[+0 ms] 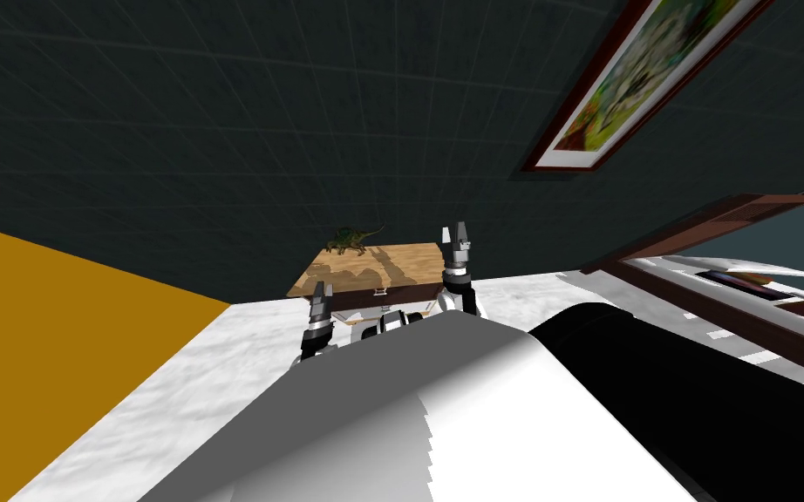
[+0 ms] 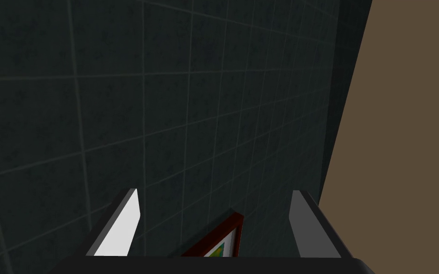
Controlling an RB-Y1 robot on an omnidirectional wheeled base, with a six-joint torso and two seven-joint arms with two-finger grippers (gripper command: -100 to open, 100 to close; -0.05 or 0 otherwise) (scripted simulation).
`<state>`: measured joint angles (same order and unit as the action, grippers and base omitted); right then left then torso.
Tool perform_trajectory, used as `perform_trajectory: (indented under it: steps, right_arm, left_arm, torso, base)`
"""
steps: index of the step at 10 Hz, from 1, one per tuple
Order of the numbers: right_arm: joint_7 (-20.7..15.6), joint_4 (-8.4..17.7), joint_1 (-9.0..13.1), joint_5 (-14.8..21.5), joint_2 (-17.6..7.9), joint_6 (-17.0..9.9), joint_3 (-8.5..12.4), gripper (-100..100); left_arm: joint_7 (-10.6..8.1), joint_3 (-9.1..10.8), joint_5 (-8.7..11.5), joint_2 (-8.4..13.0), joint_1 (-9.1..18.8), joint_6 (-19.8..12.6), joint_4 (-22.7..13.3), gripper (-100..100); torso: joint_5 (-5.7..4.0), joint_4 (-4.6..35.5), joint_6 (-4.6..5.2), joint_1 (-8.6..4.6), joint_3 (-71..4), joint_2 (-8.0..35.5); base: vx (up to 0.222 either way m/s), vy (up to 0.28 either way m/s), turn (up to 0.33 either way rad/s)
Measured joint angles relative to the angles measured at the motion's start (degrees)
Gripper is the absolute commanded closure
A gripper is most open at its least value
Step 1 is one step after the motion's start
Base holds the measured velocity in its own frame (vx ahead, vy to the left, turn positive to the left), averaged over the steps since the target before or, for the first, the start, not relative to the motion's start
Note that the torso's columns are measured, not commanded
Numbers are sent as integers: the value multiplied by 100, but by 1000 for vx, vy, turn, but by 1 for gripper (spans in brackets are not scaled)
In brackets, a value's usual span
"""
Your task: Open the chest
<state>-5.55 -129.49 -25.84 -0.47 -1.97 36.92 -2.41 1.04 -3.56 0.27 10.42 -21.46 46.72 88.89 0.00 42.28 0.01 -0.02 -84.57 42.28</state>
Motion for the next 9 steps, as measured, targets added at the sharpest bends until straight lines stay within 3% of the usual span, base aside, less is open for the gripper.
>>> perform_trajectory:
  steps: [9]
  right_arm:
    - [0,0,0,0,0,0,0,0]
  left_arm:
    - [93,-163,-9,-64,309,779,-1397,-100]
  torso:
    - [15,-19,8,7,-4,-13]
  base:
    - [0,-26,-19]
